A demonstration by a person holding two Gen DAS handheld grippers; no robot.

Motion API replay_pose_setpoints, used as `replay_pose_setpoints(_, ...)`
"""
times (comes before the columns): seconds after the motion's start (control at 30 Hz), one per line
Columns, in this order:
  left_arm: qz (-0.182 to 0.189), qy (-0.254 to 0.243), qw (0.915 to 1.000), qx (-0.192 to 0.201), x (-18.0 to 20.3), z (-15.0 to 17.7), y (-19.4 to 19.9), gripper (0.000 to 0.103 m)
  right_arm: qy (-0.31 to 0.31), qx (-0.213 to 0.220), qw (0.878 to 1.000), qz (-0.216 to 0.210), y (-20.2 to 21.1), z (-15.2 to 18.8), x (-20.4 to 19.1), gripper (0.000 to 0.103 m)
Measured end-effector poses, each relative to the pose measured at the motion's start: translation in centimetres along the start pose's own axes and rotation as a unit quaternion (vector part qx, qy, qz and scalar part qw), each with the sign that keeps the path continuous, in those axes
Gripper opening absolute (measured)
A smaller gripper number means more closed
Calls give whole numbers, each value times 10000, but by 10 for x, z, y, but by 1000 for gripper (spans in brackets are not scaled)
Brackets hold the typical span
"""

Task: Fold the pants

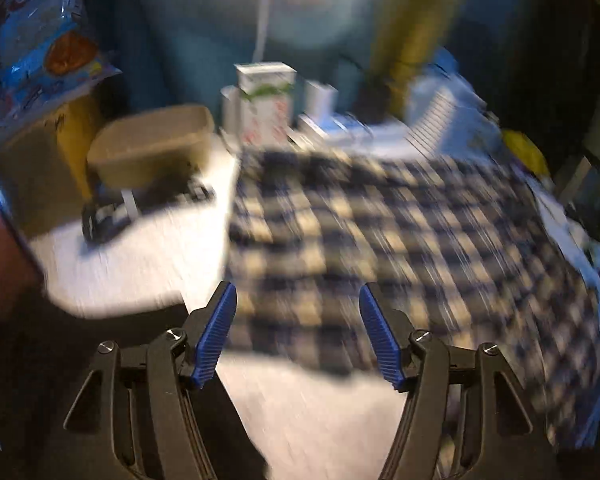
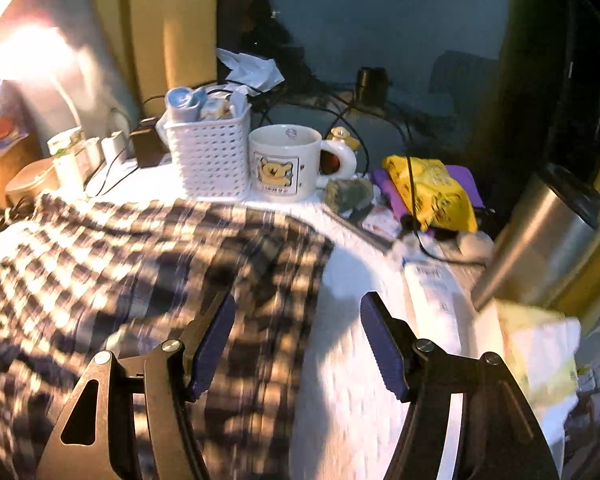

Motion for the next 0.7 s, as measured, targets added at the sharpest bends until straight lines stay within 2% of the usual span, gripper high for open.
replay_pose_setpoints(0.17, 313, -104, 9994, -122, 31, 49, 23, 64, 53, -27, 10000, 32, 33, 25, -5, 67)
replay_pose_setpoints(0.3, 354, -169, 9989, -262, 42, 76, 28, 64, -57, -23, 10000, -1, 58, 44, -1, 67)
replay_pose_setpoints(0.37, 338, -181, 9987, -337, 44, 84, 31, 64, -175, -43, 9998, -56, 66, 55, 2, 67)
replay_pose_setpoints(0.47, 504, -121, 9978, -420, 50, 92, 35, 64, -263, -82, 9996, -94, 75, 68, 5, 67)
replay_pose_setpoints(0.7, 729, -42, 9955, -599, 63, 104, 31, 64, -199, -49, 9988, -440, 89, 91, -2, 67)
Point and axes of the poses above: each gripper's, at about its wrist camera, not at the fingertips, and y roughly against the way its jaws point, x to its right, z to its underside, the point moved 4 cm from there along -y, roughly the way its jaws point, and after that the axes turned 8 degrees about x, right-handed, at the moved point
